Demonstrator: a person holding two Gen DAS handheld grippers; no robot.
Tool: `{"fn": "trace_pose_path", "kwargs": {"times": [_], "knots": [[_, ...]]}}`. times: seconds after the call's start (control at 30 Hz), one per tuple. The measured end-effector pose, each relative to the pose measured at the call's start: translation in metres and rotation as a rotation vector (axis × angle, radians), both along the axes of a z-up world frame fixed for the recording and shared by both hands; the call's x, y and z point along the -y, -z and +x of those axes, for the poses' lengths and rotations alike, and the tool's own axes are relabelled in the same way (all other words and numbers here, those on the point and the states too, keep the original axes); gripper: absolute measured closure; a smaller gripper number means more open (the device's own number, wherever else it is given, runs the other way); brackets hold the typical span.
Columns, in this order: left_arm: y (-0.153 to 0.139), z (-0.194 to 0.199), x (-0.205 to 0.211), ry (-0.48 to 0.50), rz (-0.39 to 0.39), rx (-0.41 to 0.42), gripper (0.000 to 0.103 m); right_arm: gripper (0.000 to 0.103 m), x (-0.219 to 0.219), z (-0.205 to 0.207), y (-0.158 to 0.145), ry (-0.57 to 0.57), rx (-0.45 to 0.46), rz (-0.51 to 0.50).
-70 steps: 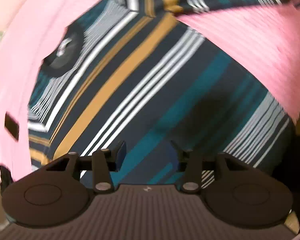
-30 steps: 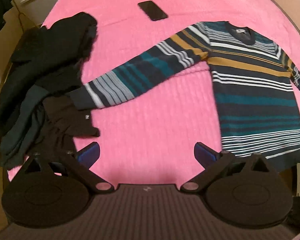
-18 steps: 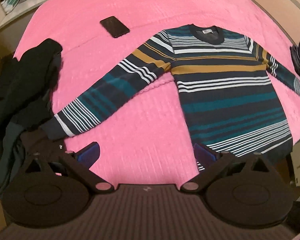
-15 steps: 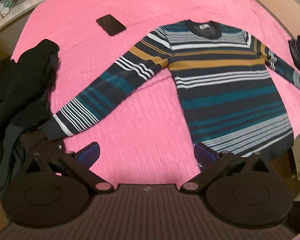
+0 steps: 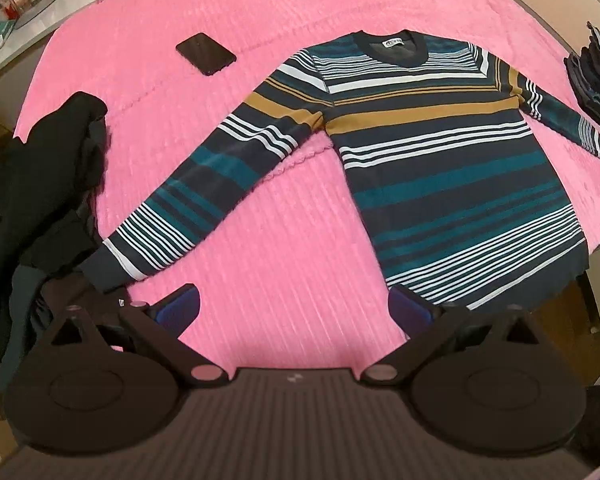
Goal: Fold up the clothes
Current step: 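Open both grippers and withdraw them from the flattened sweater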
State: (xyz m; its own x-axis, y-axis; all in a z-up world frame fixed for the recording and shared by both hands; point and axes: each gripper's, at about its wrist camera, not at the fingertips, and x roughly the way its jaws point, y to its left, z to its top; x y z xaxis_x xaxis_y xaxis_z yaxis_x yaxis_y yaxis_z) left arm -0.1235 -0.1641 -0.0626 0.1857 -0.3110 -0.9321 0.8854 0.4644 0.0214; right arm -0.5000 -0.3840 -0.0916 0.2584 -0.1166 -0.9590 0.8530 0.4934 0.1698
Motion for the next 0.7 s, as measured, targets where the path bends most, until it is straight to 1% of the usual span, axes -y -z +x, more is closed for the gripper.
{"fn": "trace_pose_path", "kwargs": {"times": [0.27,0.53,0.7], "knots": [[-0.001,0.004,-0.004,-0.018,0.004,0.005,0.004,0.000,0.003,0.004,0.001,-0.008,-0.004,0.002],[0.001,0.004,-0.003,-0.012,0.012,0.003,0.004,0.000,0.001,0.009,0.002,-0.027,-0.017,0.018],[0.001,0.005,-0.004,-0.018,0.011,0.003,0.004,0.000,0.001,0.016,0.004,-0.054,-0.027,0.027]]}}
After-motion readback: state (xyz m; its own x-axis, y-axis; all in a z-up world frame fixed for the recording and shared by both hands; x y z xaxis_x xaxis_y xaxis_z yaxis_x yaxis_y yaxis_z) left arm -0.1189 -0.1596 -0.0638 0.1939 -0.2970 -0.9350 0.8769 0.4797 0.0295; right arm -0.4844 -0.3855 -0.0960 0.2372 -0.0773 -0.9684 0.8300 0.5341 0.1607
